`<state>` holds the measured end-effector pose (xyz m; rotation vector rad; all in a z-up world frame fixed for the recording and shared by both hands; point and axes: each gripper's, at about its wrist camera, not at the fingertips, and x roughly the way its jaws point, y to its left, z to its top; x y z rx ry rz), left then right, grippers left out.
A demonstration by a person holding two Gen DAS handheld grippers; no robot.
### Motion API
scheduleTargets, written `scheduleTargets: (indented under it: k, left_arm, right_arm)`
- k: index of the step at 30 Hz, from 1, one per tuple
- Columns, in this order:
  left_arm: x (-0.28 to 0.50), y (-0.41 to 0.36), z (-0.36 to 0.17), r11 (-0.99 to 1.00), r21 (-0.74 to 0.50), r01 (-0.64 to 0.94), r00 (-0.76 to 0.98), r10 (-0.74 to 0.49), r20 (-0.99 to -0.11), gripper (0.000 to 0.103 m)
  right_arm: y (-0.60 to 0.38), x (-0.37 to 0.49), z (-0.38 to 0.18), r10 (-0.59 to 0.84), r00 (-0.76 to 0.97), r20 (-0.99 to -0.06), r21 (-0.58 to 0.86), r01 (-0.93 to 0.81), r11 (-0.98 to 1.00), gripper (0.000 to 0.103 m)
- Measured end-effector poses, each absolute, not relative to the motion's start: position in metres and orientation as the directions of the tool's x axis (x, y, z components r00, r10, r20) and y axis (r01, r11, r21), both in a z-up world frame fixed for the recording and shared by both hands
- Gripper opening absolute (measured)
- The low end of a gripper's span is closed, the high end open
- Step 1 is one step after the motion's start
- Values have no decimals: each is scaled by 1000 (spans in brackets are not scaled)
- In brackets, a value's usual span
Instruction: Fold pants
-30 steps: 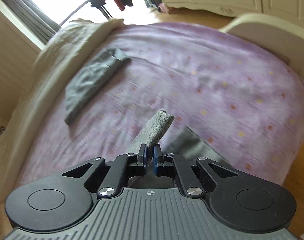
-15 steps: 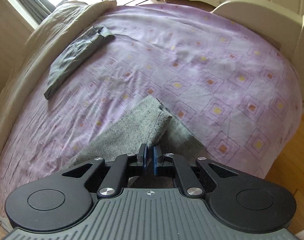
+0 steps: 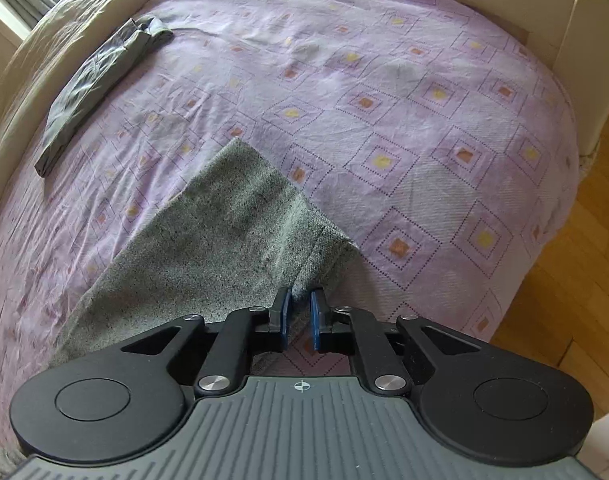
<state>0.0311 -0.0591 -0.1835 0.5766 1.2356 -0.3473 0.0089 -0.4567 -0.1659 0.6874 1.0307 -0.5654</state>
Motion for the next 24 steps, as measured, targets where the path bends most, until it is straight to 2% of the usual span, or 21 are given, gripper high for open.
scheduleTargets:
  k: [4, 8, 9, 13, 15, 17, 24]
  left_arm:
    - [32, -36, -158, 893, 120, 433, 265, 2, -964, 22]
    - [43, -6, -142, 959, 26, 281, 213, -36, -976, 23]
    - [46, 3, -138, 971, 13, 239, 210, -39, -977, 29]
    - [61, 37, -122, 993, -18, 118, 227, -44, -973, 33]
    - [71, 57, -115, 997, -19, 71, 234, -35, -972, 43]
    - [79, 75, -109, 999, -16, 48, 255, -27, -967, 48]
    - [110, 145, -96, 997, 32, 67, 308, 10, -951, 50]
  right_arm:
    - [-448, 3, -145, -184, 446, -876, 220, 709, 670, 11]
    - [-428, 12, -131, -157, 503, -850, 262, 662, 702, 11]
    - [-420, 15, -128, -135, 514, -847, 276, 642, 715, 11]
    - [-374, 38, -129, -17, 530, -848, 321, 539, 778, 11]
    - [-347, 47, -132, 48, 530, -847, 348, 481, 805, 11]
    - [-311, 56, -134, 128, 520, -845, 382, 418, 824, 11]
    - [-179, 69, -136, 330, 455, -827, 464, 221, 858, 12]
